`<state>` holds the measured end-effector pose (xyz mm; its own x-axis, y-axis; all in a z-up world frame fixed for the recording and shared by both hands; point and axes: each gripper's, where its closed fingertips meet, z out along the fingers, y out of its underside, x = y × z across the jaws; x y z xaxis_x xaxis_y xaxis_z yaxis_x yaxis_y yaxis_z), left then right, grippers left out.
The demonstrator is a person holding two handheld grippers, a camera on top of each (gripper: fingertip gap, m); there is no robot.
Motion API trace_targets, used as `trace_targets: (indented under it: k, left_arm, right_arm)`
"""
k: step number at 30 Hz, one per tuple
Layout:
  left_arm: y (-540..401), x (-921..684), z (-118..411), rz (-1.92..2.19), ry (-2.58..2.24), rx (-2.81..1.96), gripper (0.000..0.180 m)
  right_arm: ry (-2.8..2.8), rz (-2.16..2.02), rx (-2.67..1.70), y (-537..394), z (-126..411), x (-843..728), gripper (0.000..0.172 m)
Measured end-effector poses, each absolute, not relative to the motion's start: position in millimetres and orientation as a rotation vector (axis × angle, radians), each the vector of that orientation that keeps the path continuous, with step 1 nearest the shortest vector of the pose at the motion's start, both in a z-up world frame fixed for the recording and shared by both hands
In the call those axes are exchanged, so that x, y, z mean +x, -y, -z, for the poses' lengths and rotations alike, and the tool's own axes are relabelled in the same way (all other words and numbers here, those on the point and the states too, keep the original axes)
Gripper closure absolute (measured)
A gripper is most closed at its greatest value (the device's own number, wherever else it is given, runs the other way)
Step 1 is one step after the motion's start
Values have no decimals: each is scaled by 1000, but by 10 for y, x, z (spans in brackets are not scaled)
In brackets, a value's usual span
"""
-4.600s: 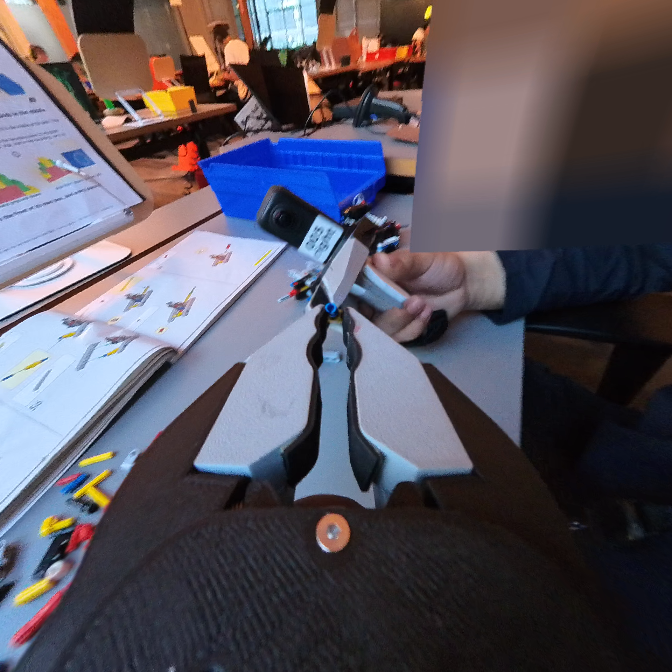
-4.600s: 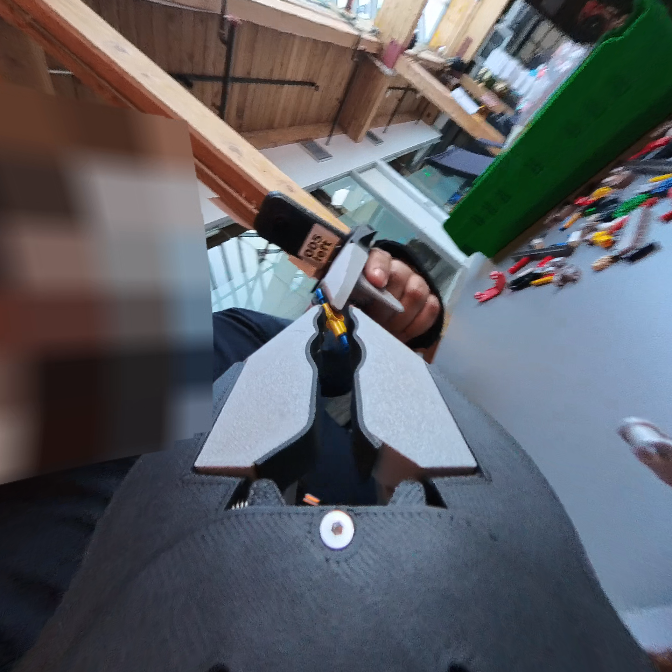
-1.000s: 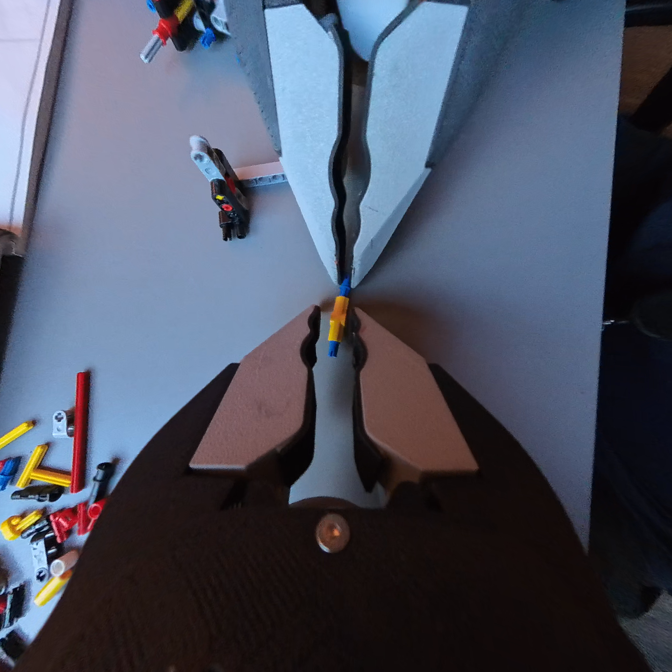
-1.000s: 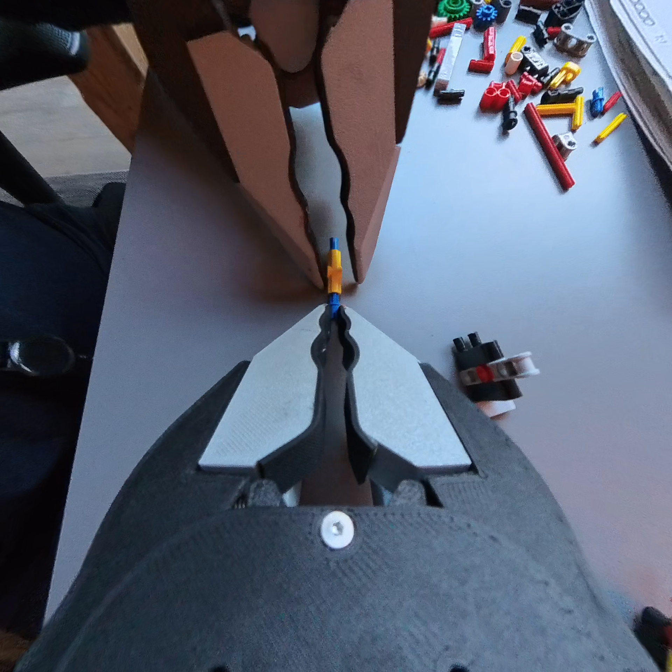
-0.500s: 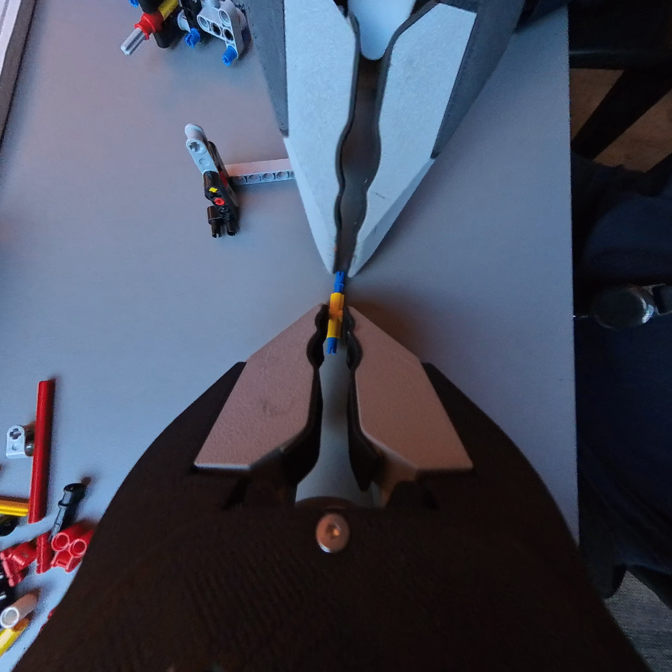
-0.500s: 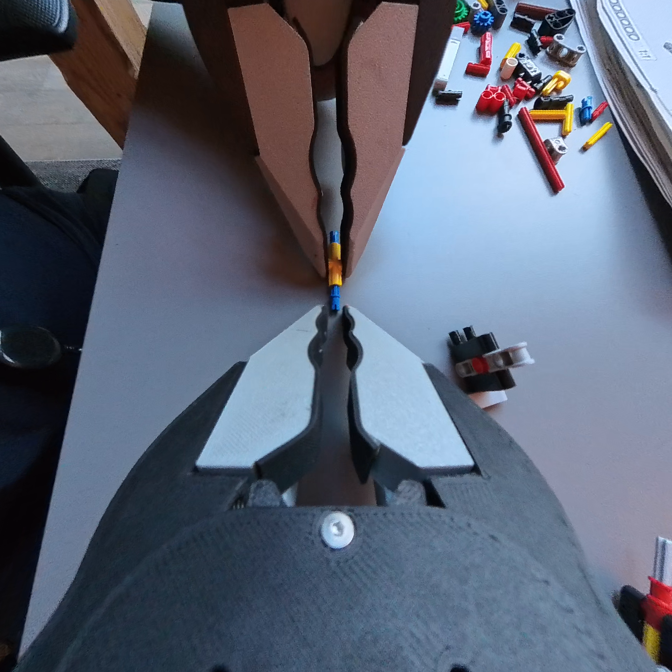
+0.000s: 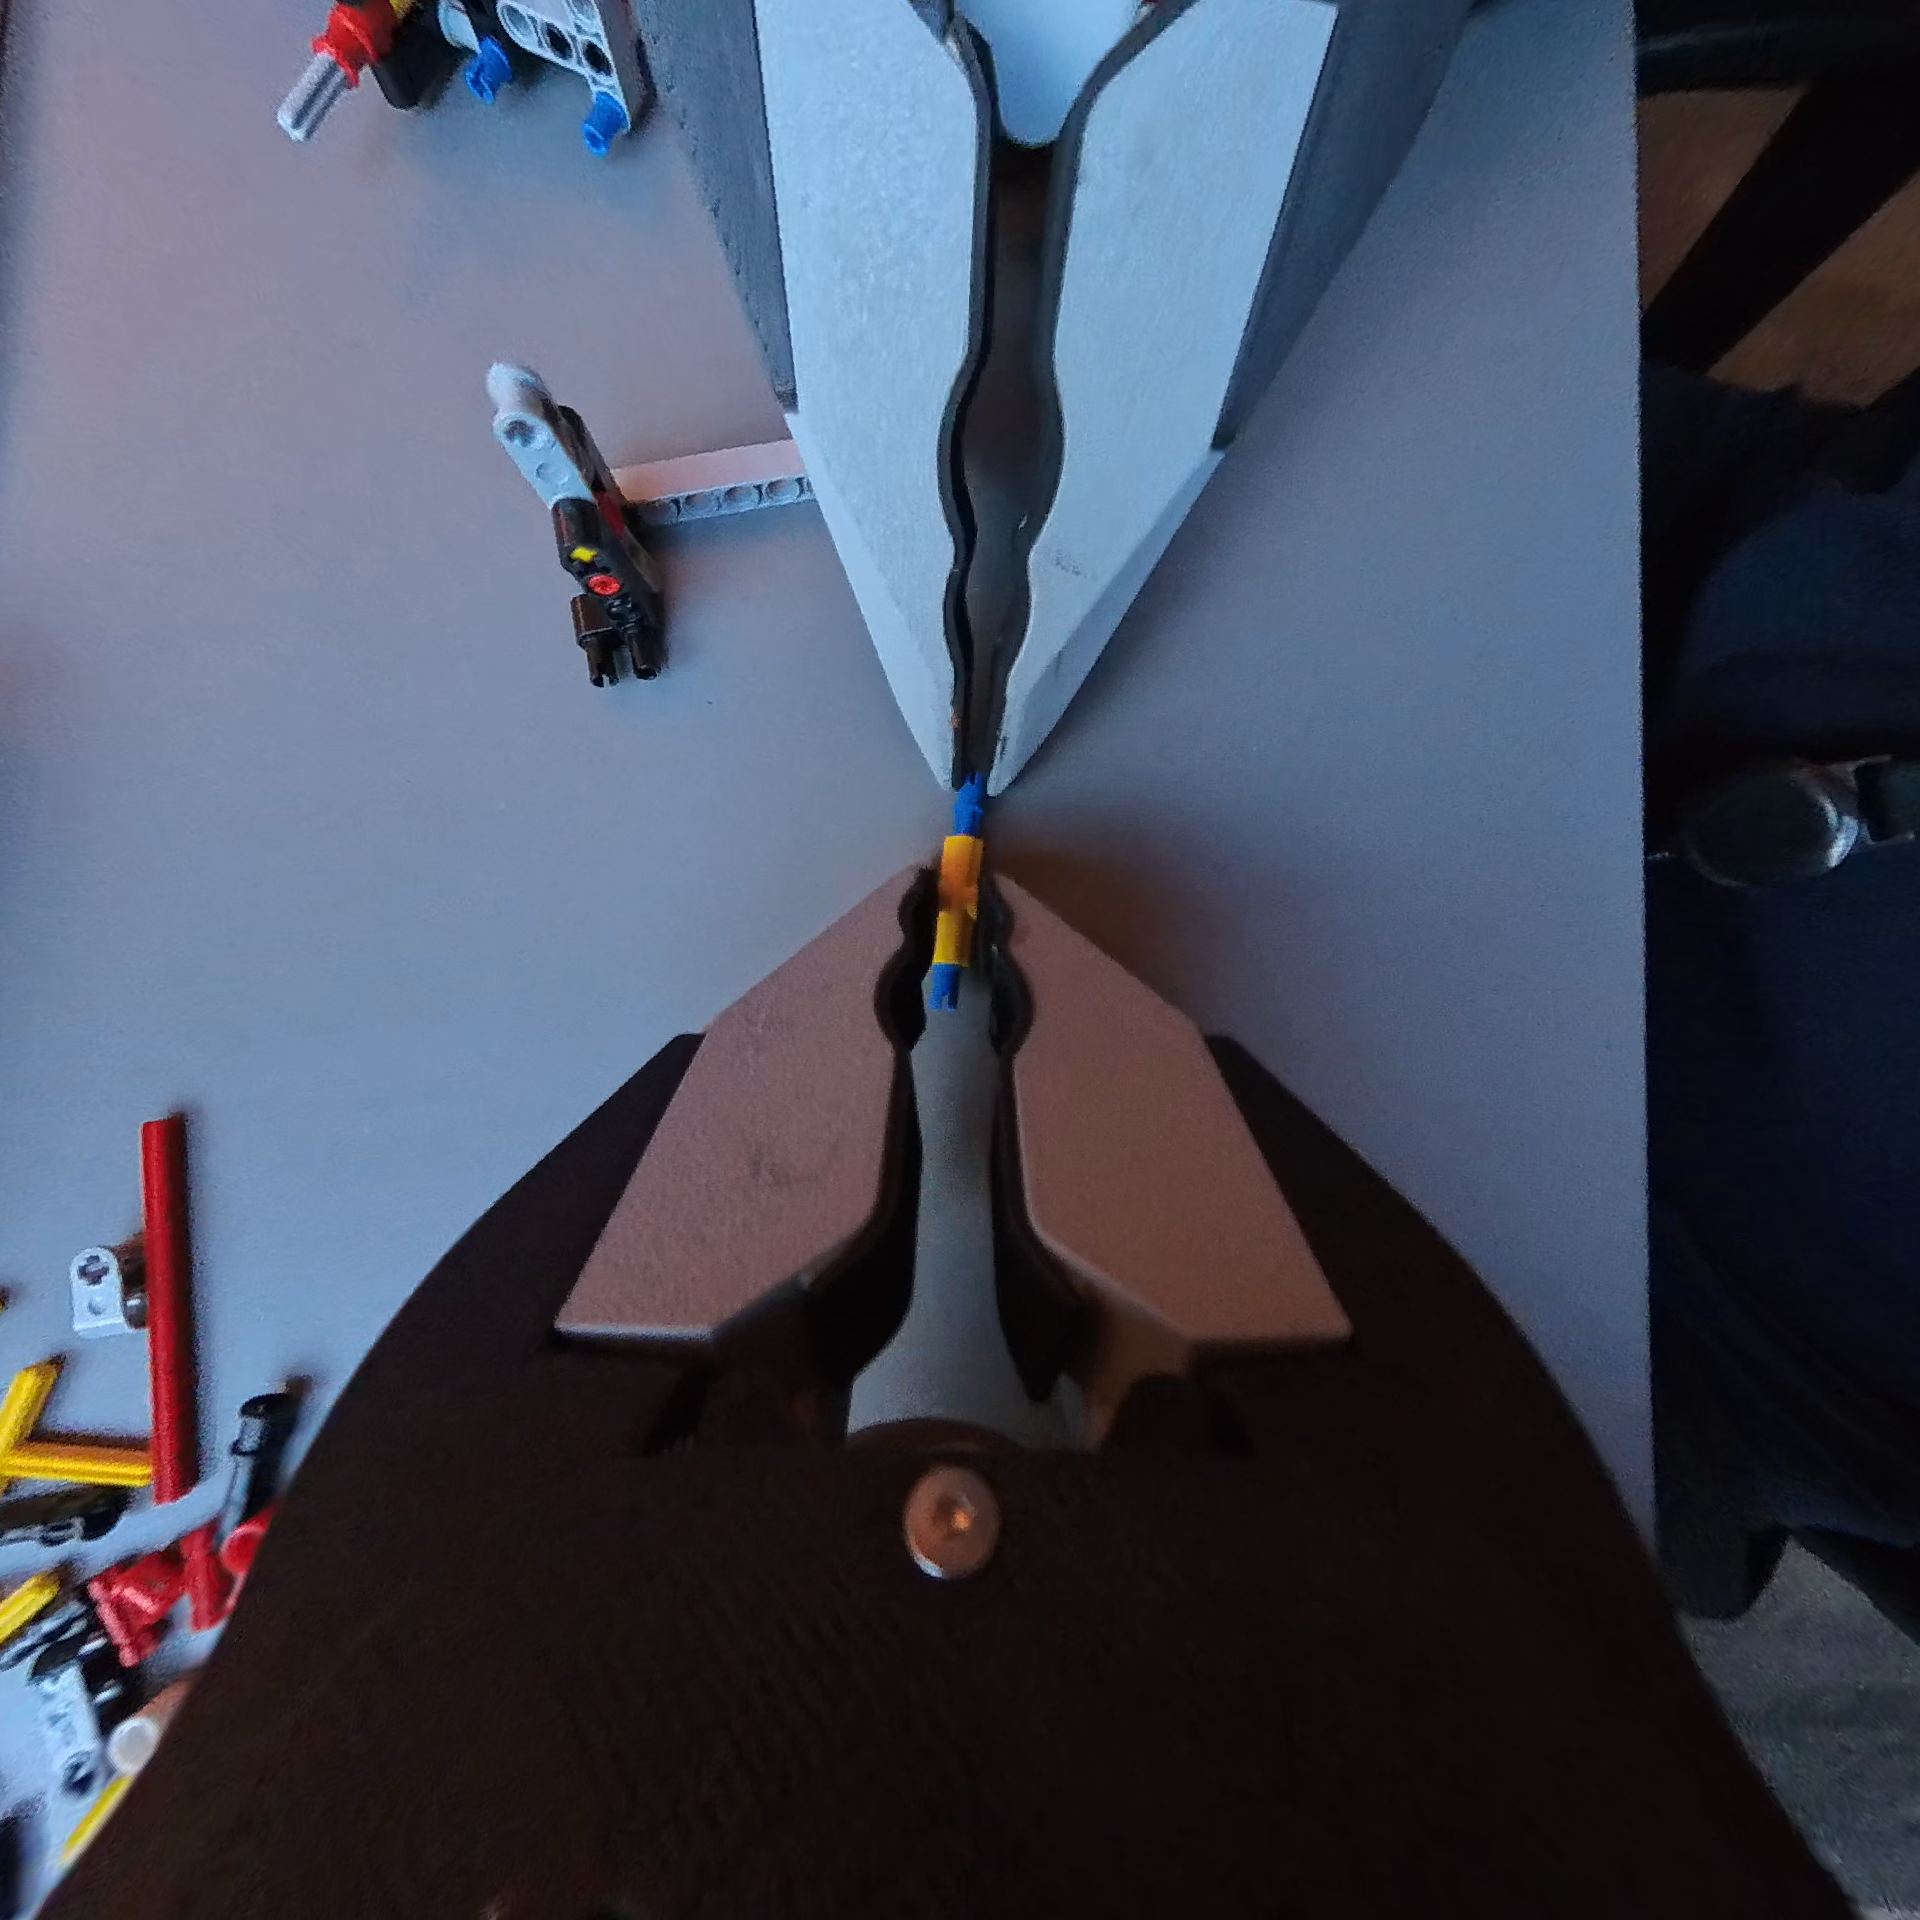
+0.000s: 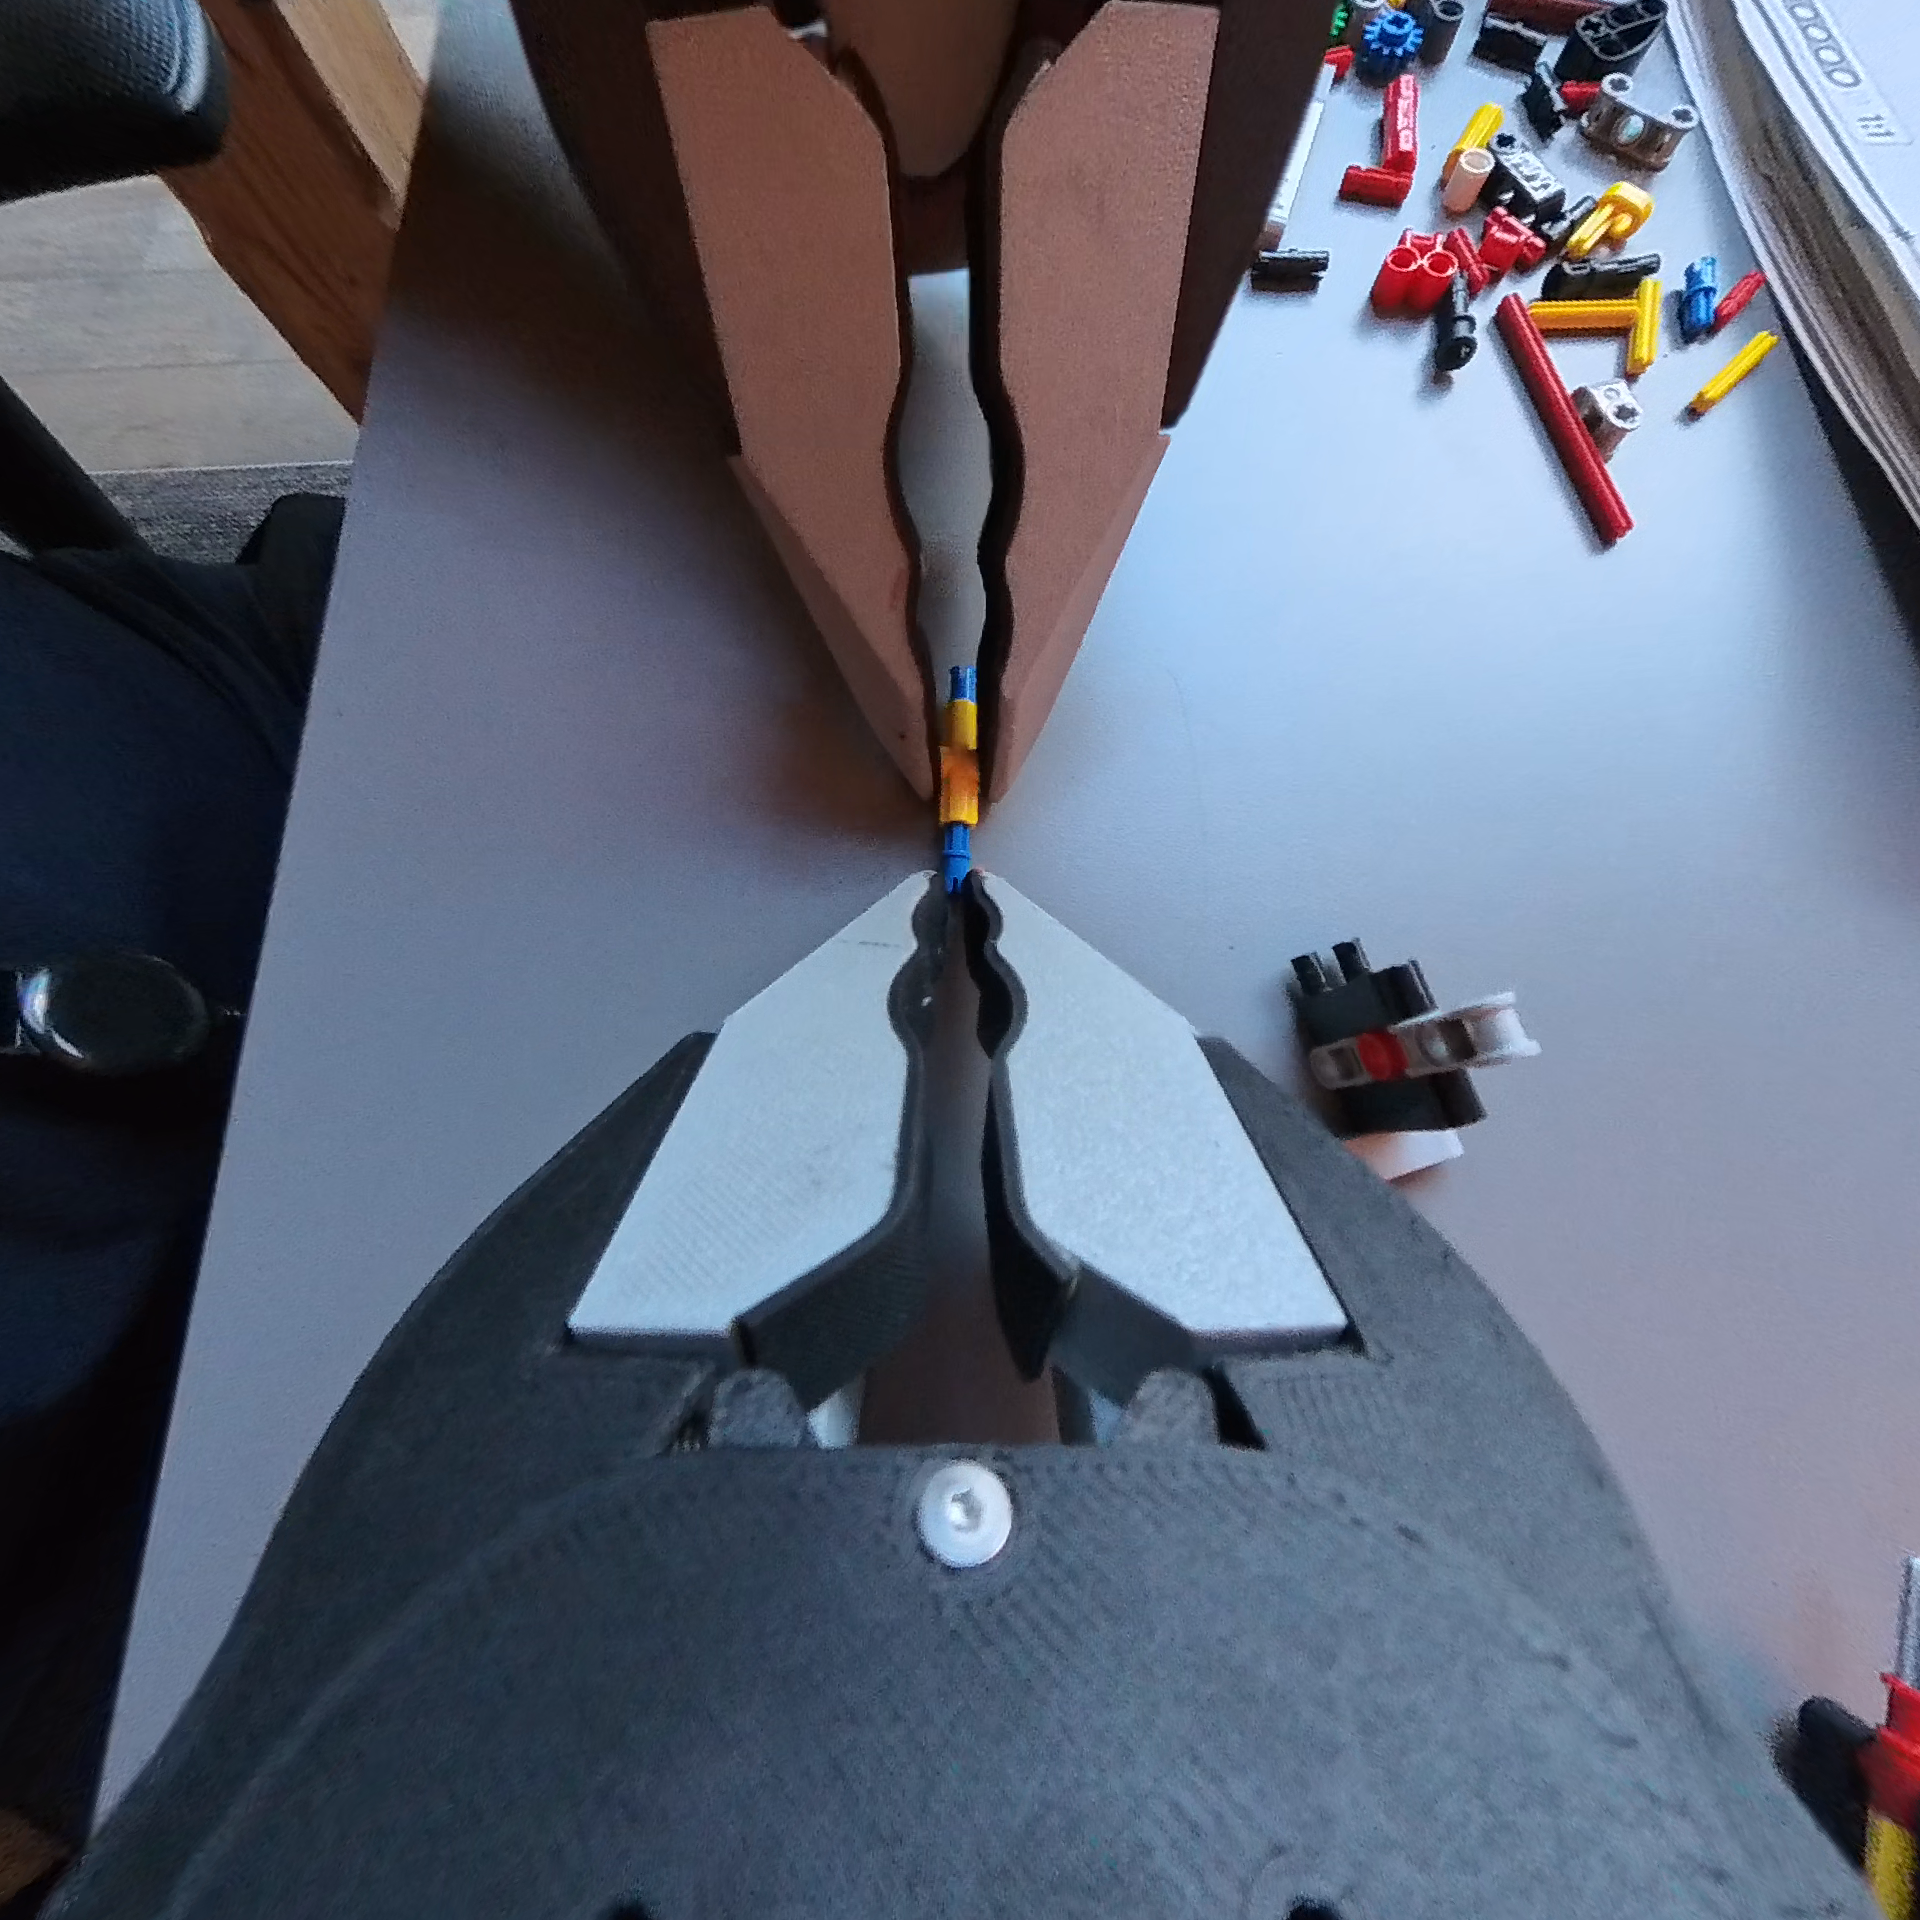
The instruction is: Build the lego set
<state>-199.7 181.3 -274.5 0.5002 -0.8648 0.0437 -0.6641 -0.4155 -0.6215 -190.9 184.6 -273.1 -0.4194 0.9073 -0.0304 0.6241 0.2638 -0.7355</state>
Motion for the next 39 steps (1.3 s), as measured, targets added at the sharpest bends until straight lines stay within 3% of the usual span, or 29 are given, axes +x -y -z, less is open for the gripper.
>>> trace_targets:
  k: [6, 9, 14, 18, 21, 26, 29, 39]
  left_arm:
    - [-1804, -2004, 2750, 354, -1322, -2235, 176]
    - [-1754, -1843, 2749, 444, -1340, -2194, 176]
    - [-1806, -1847, 2748, 438, -1295, -2175, 175]
    - [-1806, -1849, 2747, 436, -1295, -2172, 175]
    - [-1814, -1871, 2745, 440, -1282, -2167, 175]
    - [-1815, -1870, 2744, 458, -1281, -2156, 175]
    - [-1814, -1870, 2743, 460, -1286, -2152, 175]
    - [-1810, -1870, 2744, 482, -1312, -2120, 175]
  right_arm:
    - [2113, -944, -1413, -1834, 2711, -1912, 172]
    - [2014, -1144, -1347, -1713, 2436, -1978, 172]
    - [2053, -1031, -1514, -1925, 2693, -1895, 172]
    - [1978, -1123, -1464, -1937, 2544, -1874, 172]
    - [2040, -1042, -1436, -1920, 2628, -1793, 158]
    - [2120, -981, -1403, -1804, 2716, -1776, 158]
    - [2100, -947, -1410, -1831, 2726, -1805, 170]
    - [2103, -958, -1415, -1837, 2729, -1791, 170]
